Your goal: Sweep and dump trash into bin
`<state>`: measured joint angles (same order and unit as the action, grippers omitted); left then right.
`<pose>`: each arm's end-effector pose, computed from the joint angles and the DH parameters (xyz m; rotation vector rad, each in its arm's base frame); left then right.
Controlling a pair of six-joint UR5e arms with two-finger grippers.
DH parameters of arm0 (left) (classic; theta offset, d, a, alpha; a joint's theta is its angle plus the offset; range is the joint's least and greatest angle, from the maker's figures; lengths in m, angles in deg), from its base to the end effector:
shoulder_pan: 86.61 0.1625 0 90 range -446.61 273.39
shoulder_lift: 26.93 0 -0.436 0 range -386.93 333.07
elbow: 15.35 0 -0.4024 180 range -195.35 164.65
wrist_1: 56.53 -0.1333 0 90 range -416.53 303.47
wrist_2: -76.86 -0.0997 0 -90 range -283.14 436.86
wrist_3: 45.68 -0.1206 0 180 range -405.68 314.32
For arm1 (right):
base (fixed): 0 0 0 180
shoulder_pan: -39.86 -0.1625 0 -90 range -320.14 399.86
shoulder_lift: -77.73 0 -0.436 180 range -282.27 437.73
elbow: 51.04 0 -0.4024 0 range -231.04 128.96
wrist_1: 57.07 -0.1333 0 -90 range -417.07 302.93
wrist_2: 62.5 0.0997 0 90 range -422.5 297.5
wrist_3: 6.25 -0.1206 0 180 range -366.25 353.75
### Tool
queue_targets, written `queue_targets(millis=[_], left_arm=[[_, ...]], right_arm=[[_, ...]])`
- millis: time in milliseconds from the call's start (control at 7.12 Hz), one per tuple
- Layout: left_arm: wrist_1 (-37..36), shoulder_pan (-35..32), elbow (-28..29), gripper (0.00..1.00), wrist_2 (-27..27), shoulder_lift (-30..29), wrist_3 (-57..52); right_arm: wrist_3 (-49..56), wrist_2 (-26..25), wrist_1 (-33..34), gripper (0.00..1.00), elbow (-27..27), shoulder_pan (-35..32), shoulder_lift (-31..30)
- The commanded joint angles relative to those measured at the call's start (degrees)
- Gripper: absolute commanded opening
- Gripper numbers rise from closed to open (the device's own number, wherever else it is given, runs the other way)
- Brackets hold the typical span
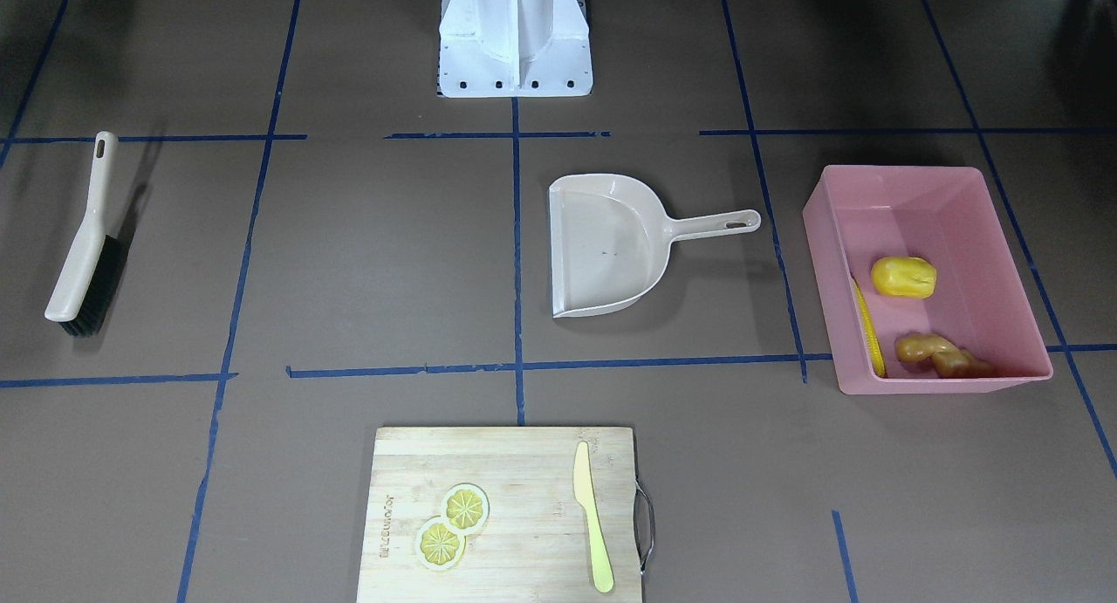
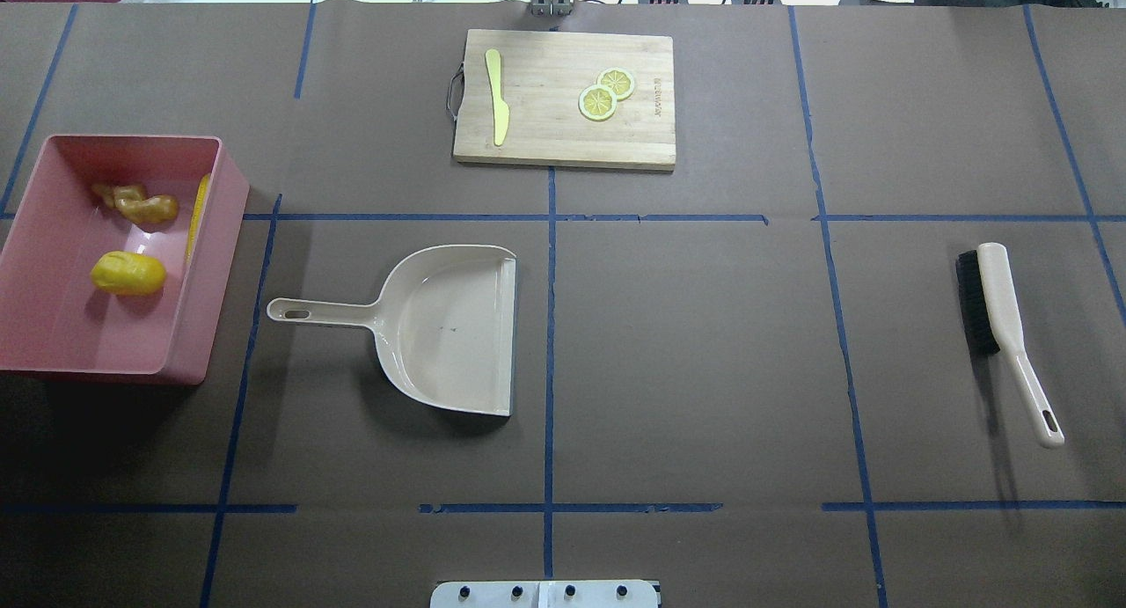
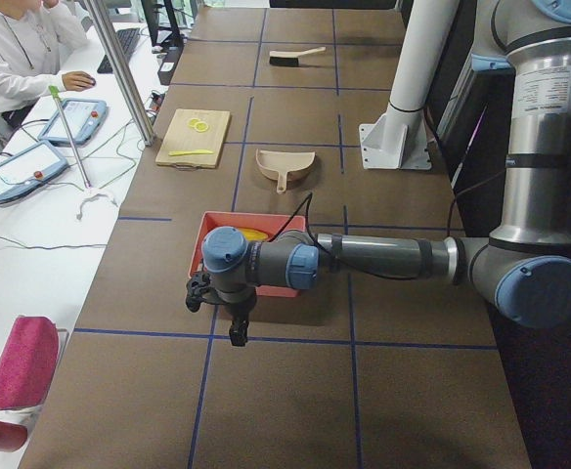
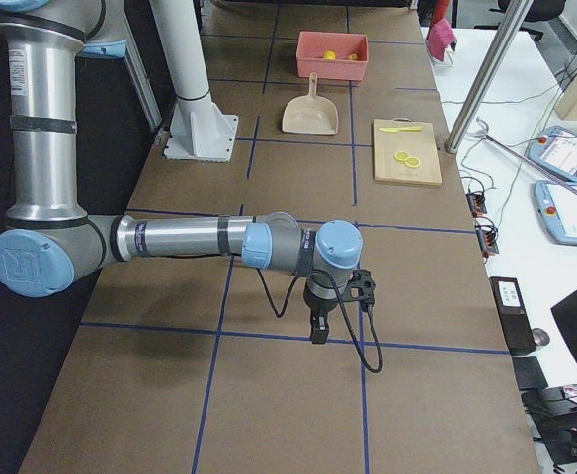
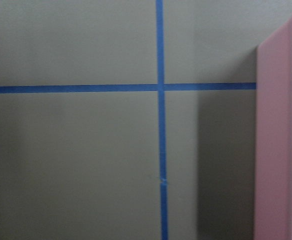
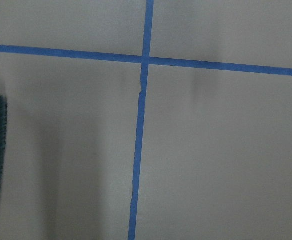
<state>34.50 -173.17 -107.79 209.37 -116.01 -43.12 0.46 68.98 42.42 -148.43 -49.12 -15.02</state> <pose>-0.0218 -0.5010 0.6721 0.0036 0.7430 0.0312 0.0450 -0.4727 0.6639 -0.0449 -0.7269 -0.0983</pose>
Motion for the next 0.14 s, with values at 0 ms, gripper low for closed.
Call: queue_targets(millis=[0], left_arm=[[0.03, 0.08, -0.64, 1.0, -0.51, -0.12, -0.01]], right_arm=[[0.06, 0.09, 0.0, 1.0, -0.07, 0.04, 0.02]])
